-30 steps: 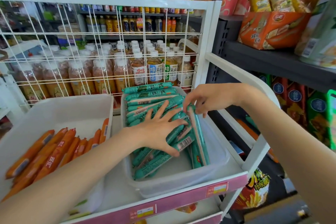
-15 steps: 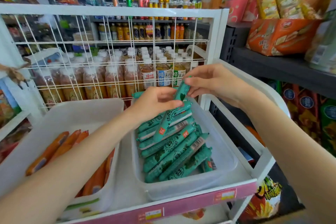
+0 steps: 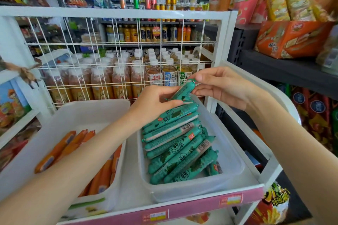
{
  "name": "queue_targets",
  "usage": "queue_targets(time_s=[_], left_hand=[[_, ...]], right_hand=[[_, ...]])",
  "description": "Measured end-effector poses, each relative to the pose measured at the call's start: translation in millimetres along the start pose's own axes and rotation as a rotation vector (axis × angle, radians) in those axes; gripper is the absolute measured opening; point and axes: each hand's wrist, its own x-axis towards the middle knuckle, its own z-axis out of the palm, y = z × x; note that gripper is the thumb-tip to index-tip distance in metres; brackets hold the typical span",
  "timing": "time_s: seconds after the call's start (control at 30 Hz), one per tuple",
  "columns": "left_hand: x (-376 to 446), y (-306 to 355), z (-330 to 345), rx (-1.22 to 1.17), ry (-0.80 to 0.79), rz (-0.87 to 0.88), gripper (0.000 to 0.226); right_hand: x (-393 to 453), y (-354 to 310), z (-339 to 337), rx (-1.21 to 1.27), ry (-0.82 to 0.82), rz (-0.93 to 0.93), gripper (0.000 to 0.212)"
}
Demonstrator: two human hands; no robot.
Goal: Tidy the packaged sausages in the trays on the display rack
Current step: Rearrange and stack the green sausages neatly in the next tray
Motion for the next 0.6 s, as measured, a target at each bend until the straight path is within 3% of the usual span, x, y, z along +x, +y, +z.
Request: queue_targets(time_s=[0.37, 0.6], left_hand=[[0.7, 3.2, 0.9, 0.238, 0.104, 0.098, 0.043], [8.3, 7.1, 3.3, 0.027, 0.07, 0.008, 0.03]], right_hand=[[1.0, 10.7, -7.2, 0.094, 0.016, -0.093, 0.019], [8.4, 14.8, -1.5, 0.2, 0.127, -0.183, 0.017]])
